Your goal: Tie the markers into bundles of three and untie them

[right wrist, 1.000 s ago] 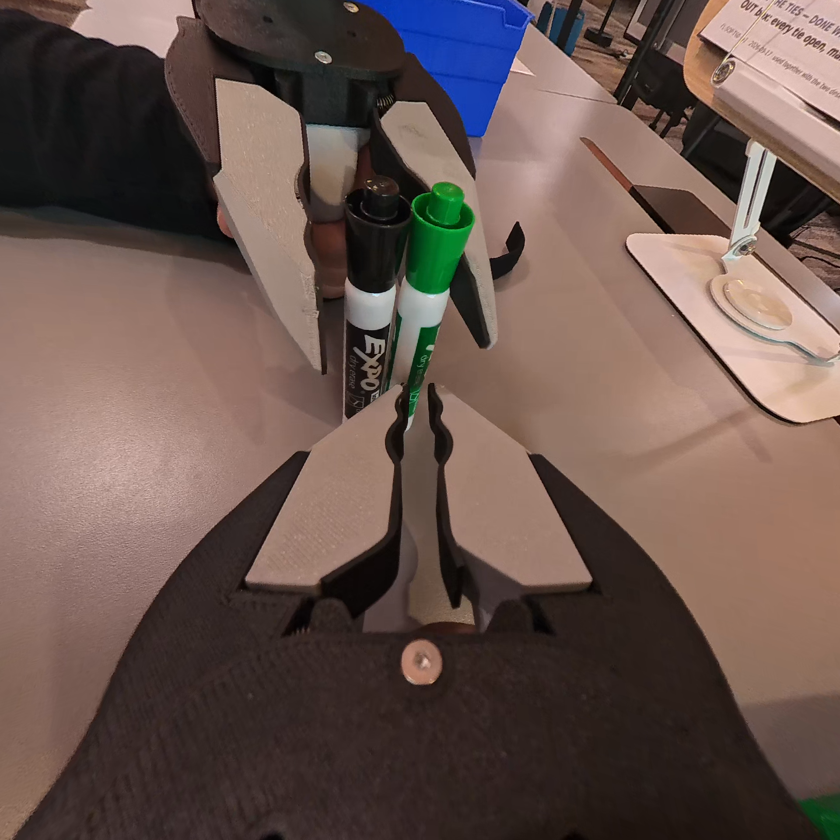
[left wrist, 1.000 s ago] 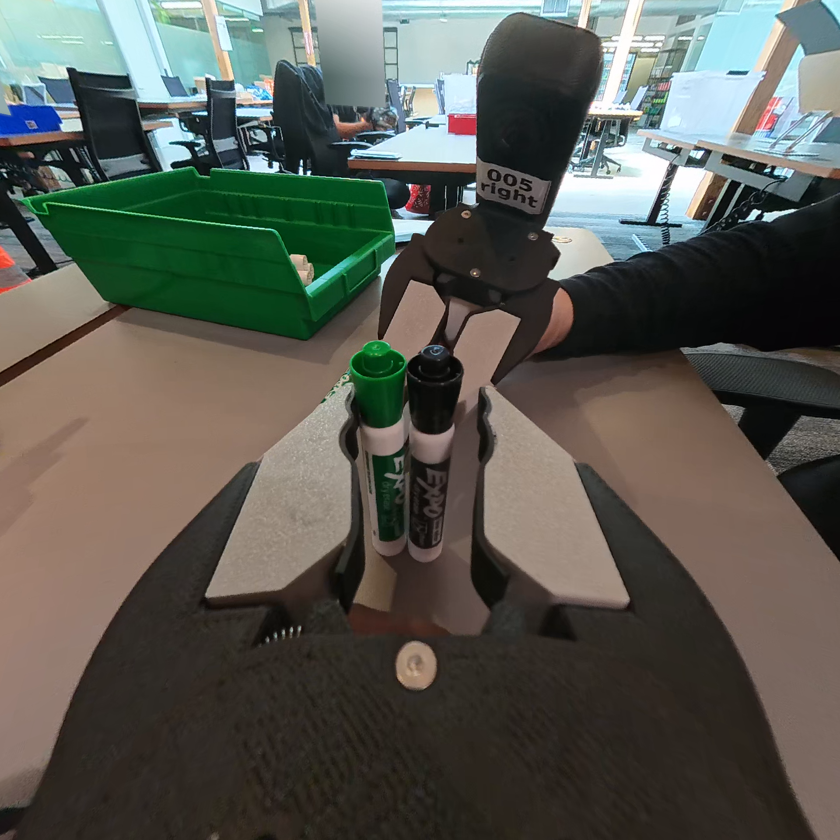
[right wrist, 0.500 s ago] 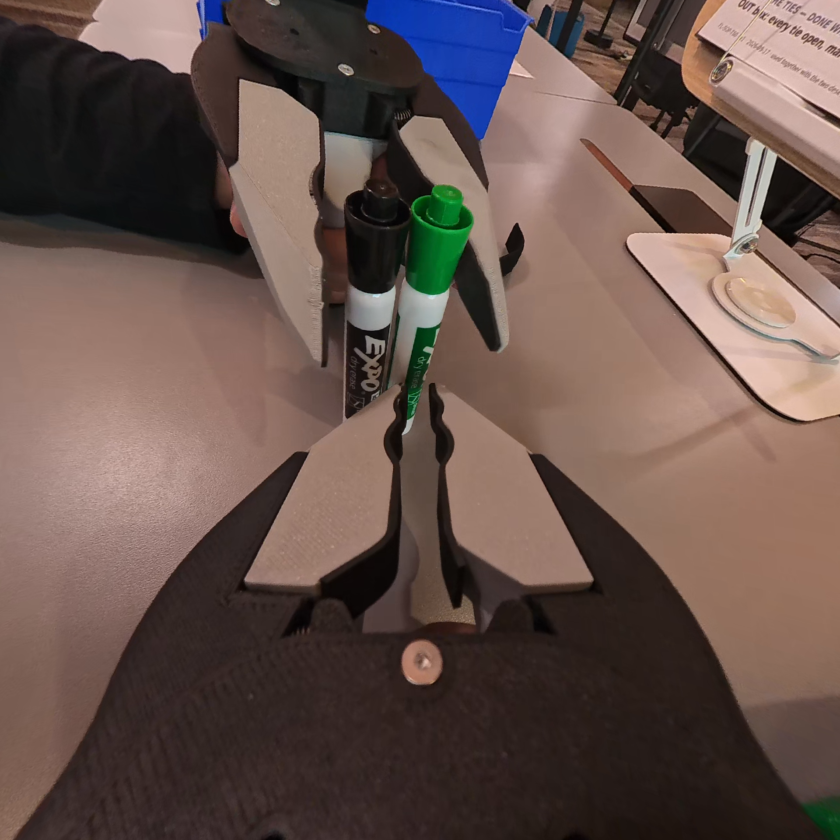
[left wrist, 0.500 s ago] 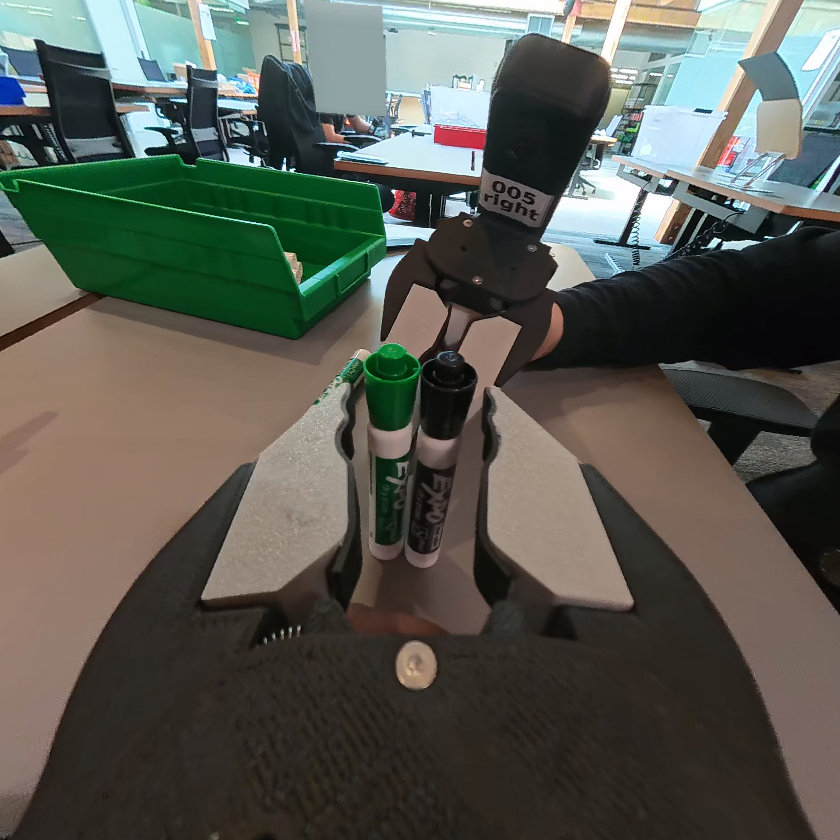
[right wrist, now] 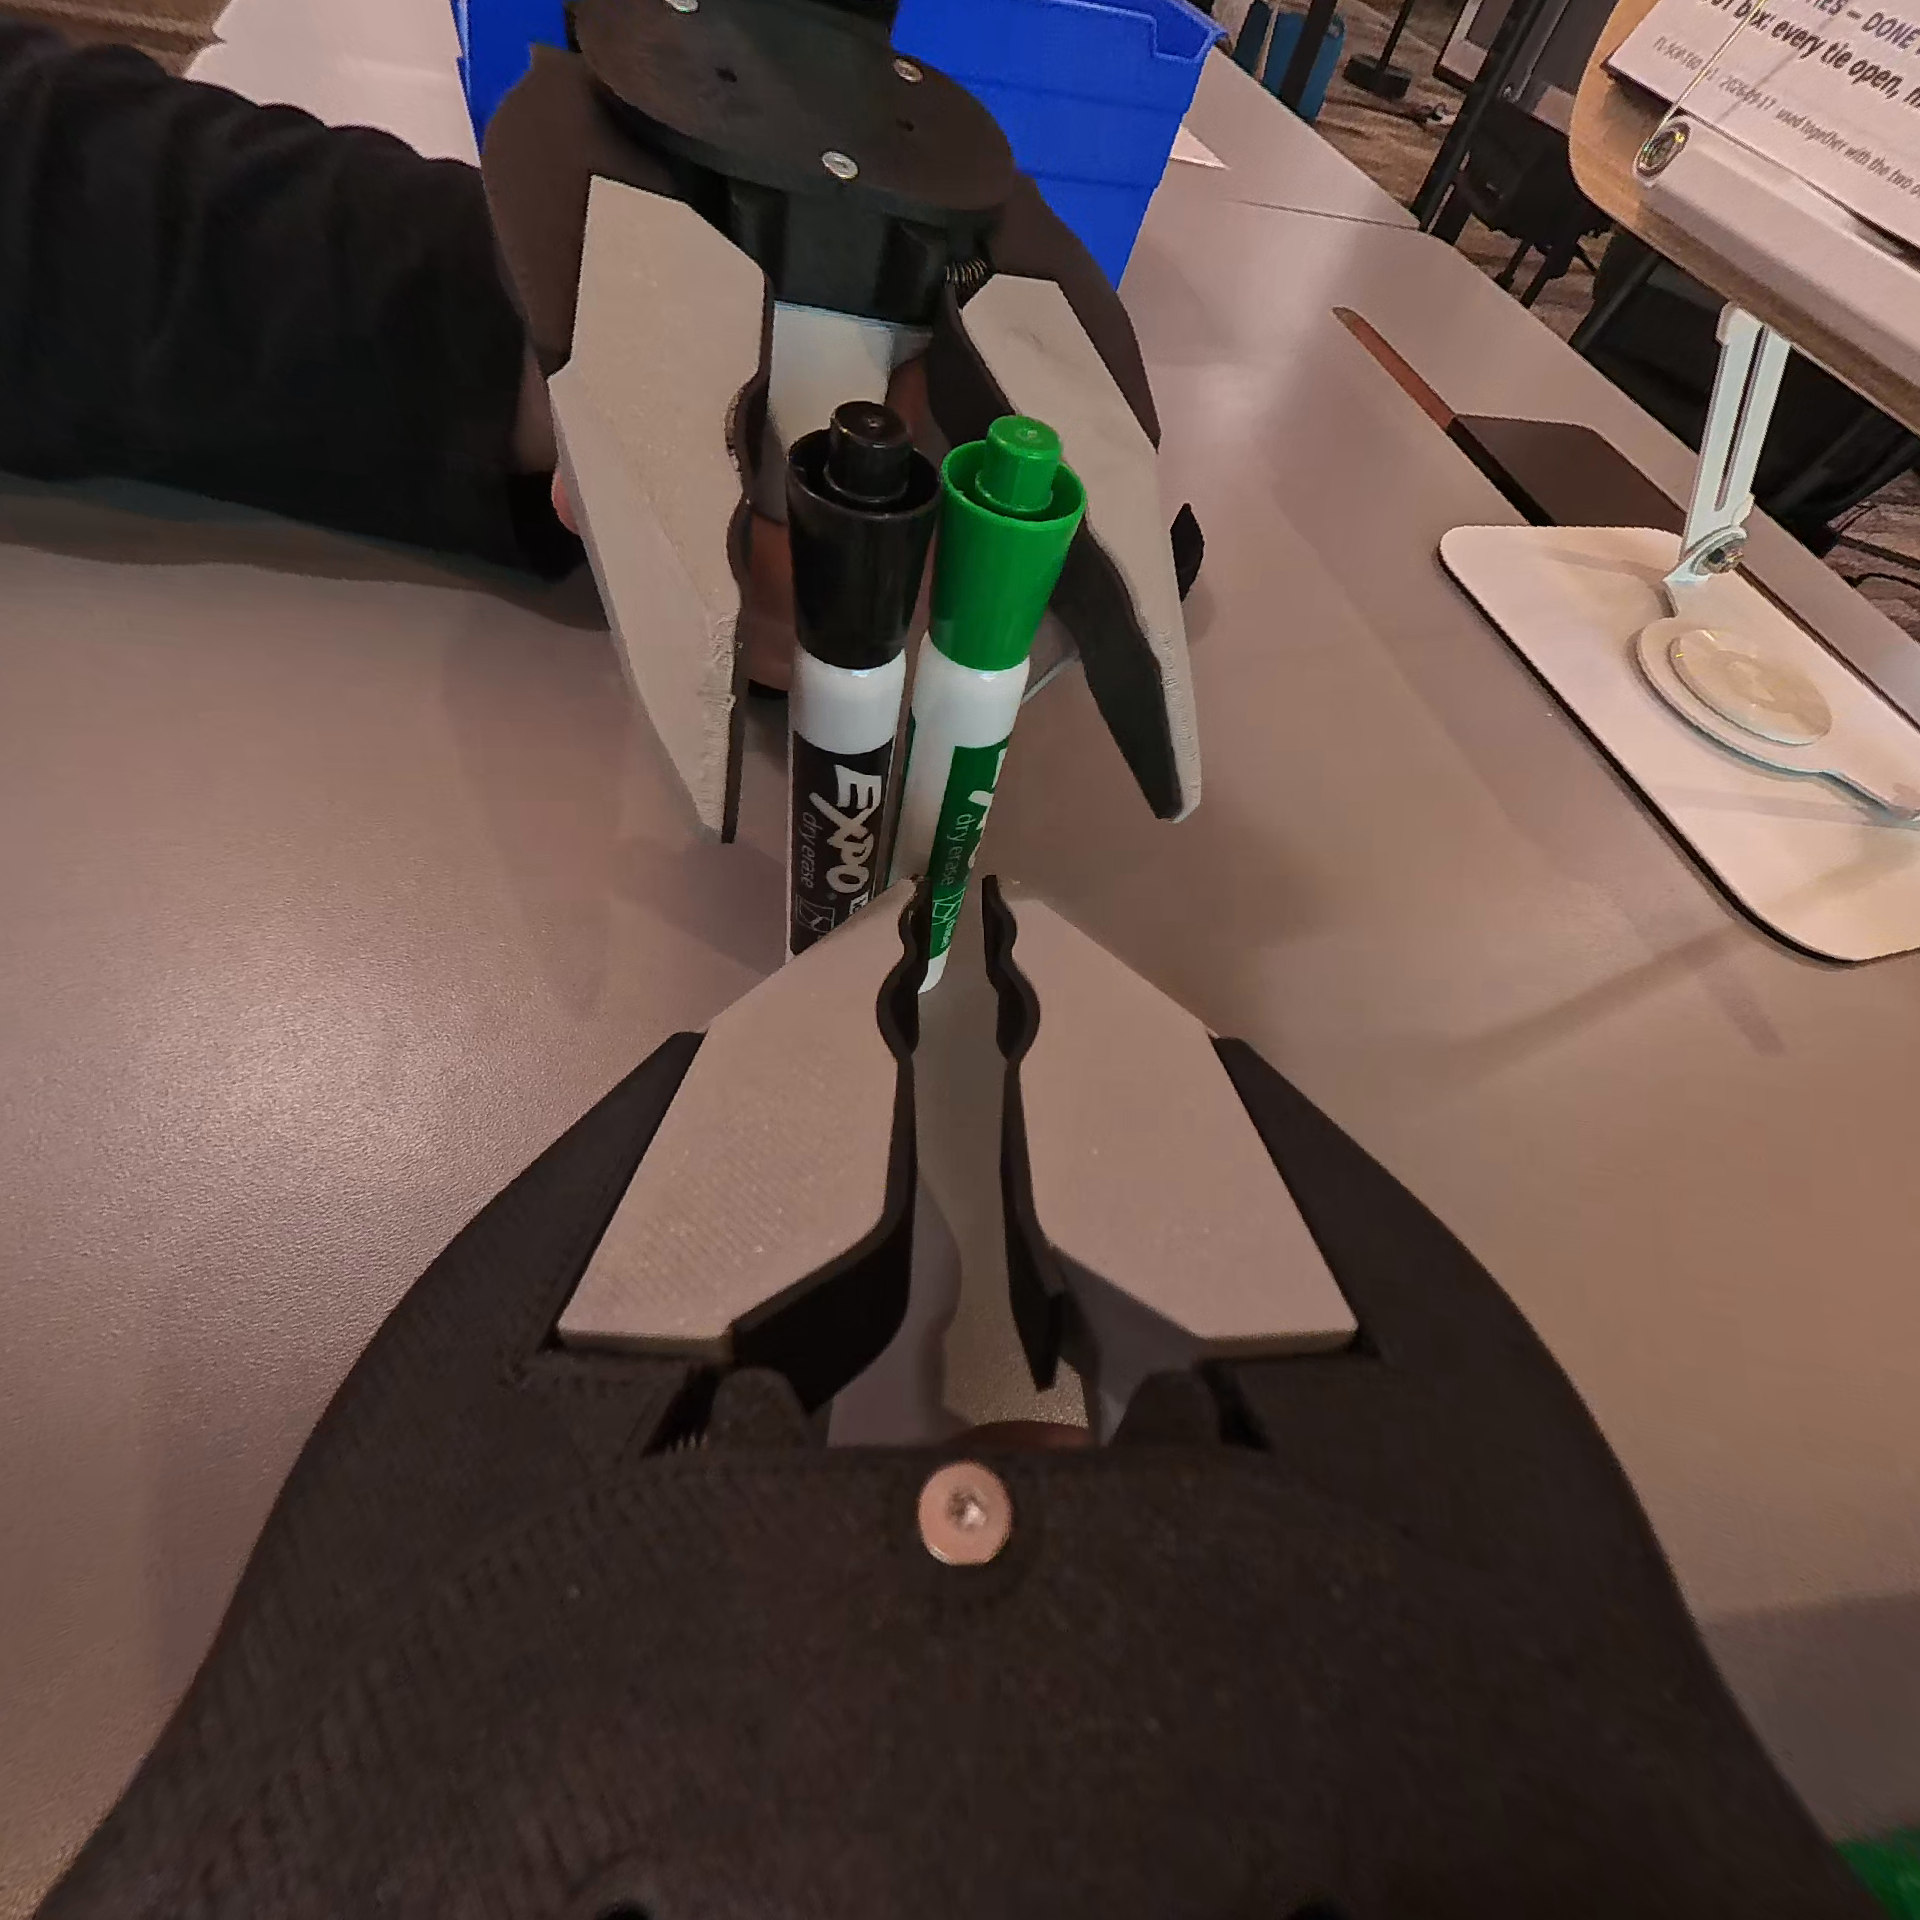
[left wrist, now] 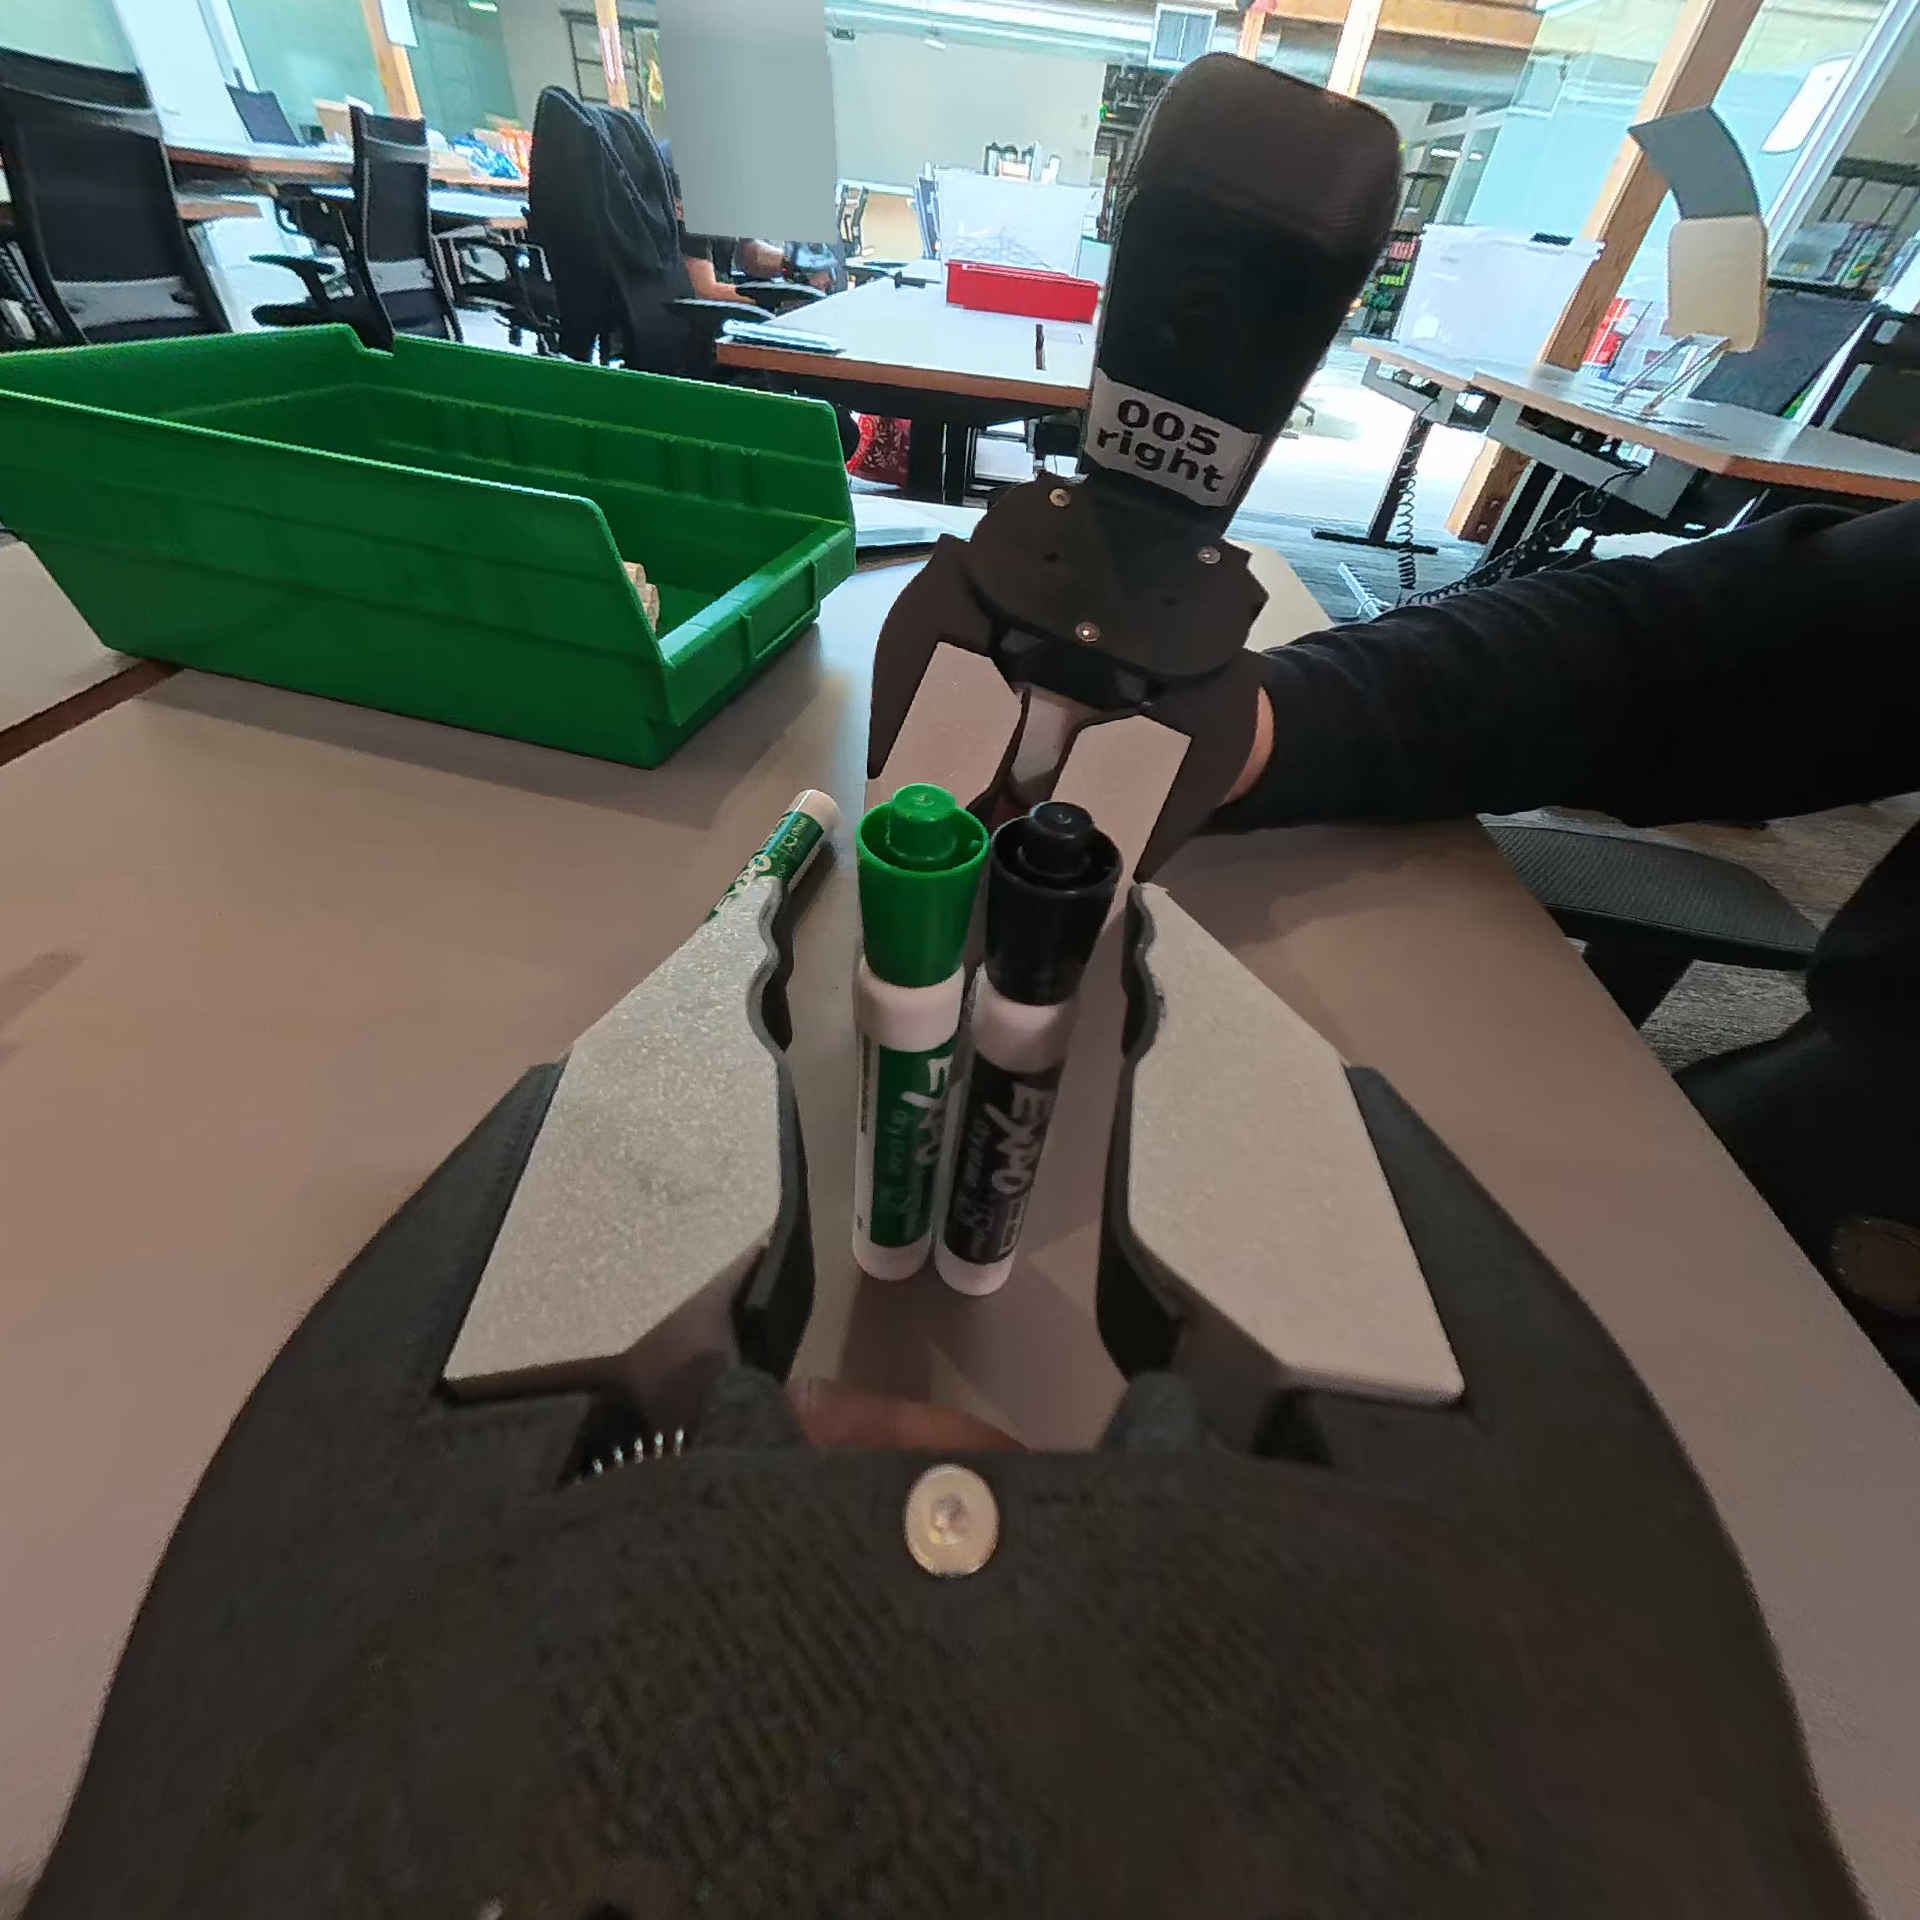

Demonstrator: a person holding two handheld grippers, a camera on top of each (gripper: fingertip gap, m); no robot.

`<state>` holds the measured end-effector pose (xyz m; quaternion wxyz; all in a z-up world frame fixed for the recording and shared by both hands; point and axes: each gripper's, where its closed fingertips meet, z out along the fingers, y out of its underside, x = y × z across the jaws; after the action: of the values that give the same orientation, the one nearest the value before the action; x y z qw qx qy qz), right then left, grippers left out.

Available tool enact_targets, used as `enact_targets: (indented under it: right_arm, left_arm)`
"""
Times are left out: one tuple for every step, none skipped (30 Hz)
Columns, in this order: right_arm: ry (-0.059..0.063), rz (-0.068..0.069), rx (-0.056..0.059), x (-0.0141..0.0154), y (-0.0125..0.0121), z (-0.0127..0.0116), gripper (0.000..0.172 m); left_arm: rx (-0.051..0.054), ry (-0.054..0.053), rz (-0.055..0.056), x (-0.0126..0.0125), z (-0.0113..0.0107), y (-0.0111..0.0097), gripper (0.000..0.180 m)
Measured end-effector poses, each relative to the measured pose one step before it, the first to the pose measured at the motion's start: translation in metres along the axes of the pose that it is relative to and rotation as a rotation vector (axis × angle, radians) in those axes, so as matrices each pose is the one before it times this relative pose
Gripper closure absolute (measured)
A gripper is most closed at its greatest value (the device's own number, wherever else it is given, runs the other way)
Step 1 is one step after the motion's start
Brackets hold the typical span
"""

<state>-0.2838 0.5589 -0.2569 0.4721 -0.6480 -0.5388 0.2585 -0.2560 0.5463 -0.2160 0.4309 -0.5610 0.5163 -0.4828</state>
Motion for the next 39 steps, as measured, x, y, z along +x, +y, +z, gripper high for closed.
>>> enact_targets:
  right_arm:
    - [-0.0005,-0.0005,-0.0006,-0.00006,0.00004,0.00004,0.166]
    - [-0.0004,-0.0012,-0.0006,-0.00023,0.00008,0.00010,0.166]
    - [-0.0007,-0.0013,-0.0008,-0.00018,0.00010,0.00012,0.166]
    - [0.0001,-0.0006,-0.0007,-0.00006,0.00005,0.00000,0.166]
    - [0.0000,-0.0003,-0.0004,-0.00002,0.00010,0.00010,0.166]
    - [0.0005,-0.0002,0.0004,0.00003,-0.00011,-0.00013,0.166]
    - [0.0001,-0.0002,0.0011,0.00000,-0.00006,-0.00013,0.166]
    - [0.0003,-0.0001,0.0009,0.00001,-0.00017,-0.00010,0.166]
    - [0.0001,-0.0006,0.0005,-0.00010,-0.00004,-0.00011,0.166]
    - [0.0002,-0.0007,0.0002,-0.00001,-0.00003,-0.00002,0.166]
    - [-0.0001,-0.0005,-0.0006,-0.00002,0.00013,0.00008,0.166]
    - [-0.0002,-0.0007,-0.0009,-0.00013,0.00004,0.00007,0.166]
    - [0.0002,-0.0012,-0.0003,-0.00013,0.00008,0.00004,0.166]
    - [0.0004,-0.0013,0.0001,-0.00008,-0.00006,0.00002,0.166]
    - [-0.0001,-0.0012,0.0000,-0.00013,0.00000,-0.00007,0.166]
    - [0.0007,-0.0010,0.0001,-0.00007,0.00002,0.00007,0.166]
    - [-0.0001,-0.0009,-0.0002,-0.00004,0.00003,-0.00005,0.166]
    - [0.0000,-0.0009,-0.0003,-0.00015,-0.00001,0.00000,0.166]
    - [-0.0001,-0.0009,-0.0005,-0.00012,0.00006,0.00015,0.166]
    - [-0.0008,-0.0001,-0.0007,-0.00023,0.00005,0.00000,0.166]
    - [-0.0030,0.0006,-0.0011,-0.00054,0.00015,0.00013,0.166]
    - [-0.0006,-0.0002,-0.0008,-0.00012,0.00003,0.00011,0.166]
    - [0.0005,-0.0006,-0.0004,-0.00003,0.00010,0.00006,0.166]
    - [0.0004,-0.0001,0.0001,0.00007,-0.00001,0.00000,0.166]
    - [0.0000,0.0001,0.0005,-0.00010,-0.00007,0.00000,0.166]
    - [0.0004,0.0002,0.0009,0.00011,-0.00012,-0.00015,0.166]
    - [-0.0004,0.0011,0.0013,-0.00005,-0.00017,-0.00012,0.166]
    - [-0.0003,0.0010,0.0006,0.00001,-0.00004,-0.00001,0.166]
    - [0.0001,-0.0001,0.0002,-0.00008,-0.00004,-0.00002,0.166]
    - [0.0001,-0.0005,0.0001,0.00005,-0.00001,0.00000,0.166]
    - [0.0004,-0.0006,0.0000,-0.00012,-0.00005,0.00002,0.166]
    - [0.0001,-0.0007,0.0000,-0.00004,0.00000,-0.00004,0.166]
    - [-0.0001,-0.0004,0.0000,0.00001,0.00000,0.00000,0.166]
    - [-0.0001,0.0001,-0.0002,-0.00005,-0.00001,0.00007,0.166]
    - [0.0001,0.0002,0.0002,0.00002,0.00002,-0.00007,0.166]
    - [-0.0001,0.0000,0.0003,-0.00001,-0.00005,0.00002,0.166]
    - [-0.0002,0.0001,0.0002,0.00006,-0.00002,0.00005,0.166]
    - [0.0000,-0.0001,0.0002,-0.00004,-0.00008,-0.00014,0.166]
    - [-0.0001,-0.0003,0.0000,-0.00003,-0.00005,0.00009,0.166]
  left_arm:
    - [-0.0004,0.0049,-0.0025,0.00036,-0.00002,0.00010,0.119]
    - [-0.0025,0.0035,-0.0013,0.00028,0.00031,0.00023,0.119]
    - [-0.0042,0.0036,0.0010,0.00032,0.00061,0.00052,0.120]
    - [-0.0044,0.0006,0.0032,0.00014,0.00078,0.00046,0.120]
    - [-0.0039,-0.0014,0.0050,0.00004,0.00102,0.00038,0.120]
    - [-0.0038,0.0003,0.0060,0.00051,0.00084,0.00041,0.120]
    - [-0.0030,0.0000,0.0062,0.00045,0.00078,0.00022,0.119]
    - [-0.0025,-0.0002,0.0051,0.00040,0.00044,0.00030,0.119]
    - [-0.0020,0.0018,0.0035,0.00059,0.00027,0.00024,0.120]
    - [0.0006,0.0007,0.0017,0.00018,0.00005,-0.00007,0.120]
    - [0.0038,0.0000,0.0002,-0.00010,-0.00024,-0.00055,0.122]
    - [0.0056,-0.0012,-0.0006,-0.00041,-0.00032,-0.00077,0.124]
    - [0.0045,-0.0003,-0.0017,-0.00031,-0.00039,-0.00053,0.124]
    - [0.0035,0.0006,-0.0031,-0.00028,-0.00036,-0.00043,0.125]
    - [0.0039,0.0002,-0.0032,-0.00033,-0.00043,-0.00047,0.126]
    - [0.0038,0.0000,-0.0032,-0.00037,-0.00034,-0.00048,0.127]
    - [0.0027,-0.0005,-0.0038,-0.00039,-0.00032,-0.00034,0.127]
    - [0.0021,0.0015,-0.0032,-0.00016,-0.00016,-0.00030,0.127]
    - [0.0021,0.0020,-0.0020,0.00003,-0.00026,-0.00026,0.128]
    - [0.0017,0.0018,-0.0018,-0.00002,-0.00009,-0.00024,0.129]
    - [0.0003,0.0004,-0.0023,-0.00020,0.00002,0.00002,0.130]
    - [0.0006,-0.0003,-0.0021,-0.00029,-0.00017,-0.00009,0.130]
    - [0.0015,0.0011,0.0001,0.00015,-0.00009,-0.00018,0.131]
    - [0.0014,0.0002,0.0020,0.00021,-0.00010,-0.00023,0.132]
    - [-0.0003,0.0003,0.0031,0.00043,0.00000,0.00010,0.132]
    - [-0.0022,0.0002,0.0038,0.00034,0.00026,0.00030,0.133]
    - [-0.0034,-0.0004,0.0046,0.00050,0.00038,0.00046,0.133]
    - [-0.0046,-0.0009,0.0047,0.00033,0.00048,0.00048,0.133]
    - [-0.0065,-0.0010,0.0051,0.00047,0.00077,0.00089,0.133]
    - [-0.0080,-0.0020,0.0061,0.00036,0.00085,0.00096,0.133]
    - [-0.0070,-0.0006,0.0070,0.00070,0.00073,0.00085,0.133]
    - [-0.0044,-0.0003,0.0061,0.00050,0.00053,0.00062,0.133]
    - [-0.0019,-0.0003,0.0038,0.00039,0.00017,0.00014,0.133]
    - [0.0002,0.0000,0.0005,0.00007,0.00002,-0.00003,0.133]
    - [0.0021,-0.0001,-0.0020,-0.00026,-0.00026,-0.00024,0.134]
    - [0.0033,-0.0007,-0.0026,-0.00030,-0.00027,-0.00039,0.135]
    - [0.0033,-0.0014,-0.0021,-0.00044,-0.00027,-0.00039,0.137]
    - [0.0020,-0.0017,-0.0010,-0.00026,-0.00025,-0.00022,0.137]
    - [0.0003,-0.0013,0.0001,-0.00019,0.00002,-0.00004,0.137]
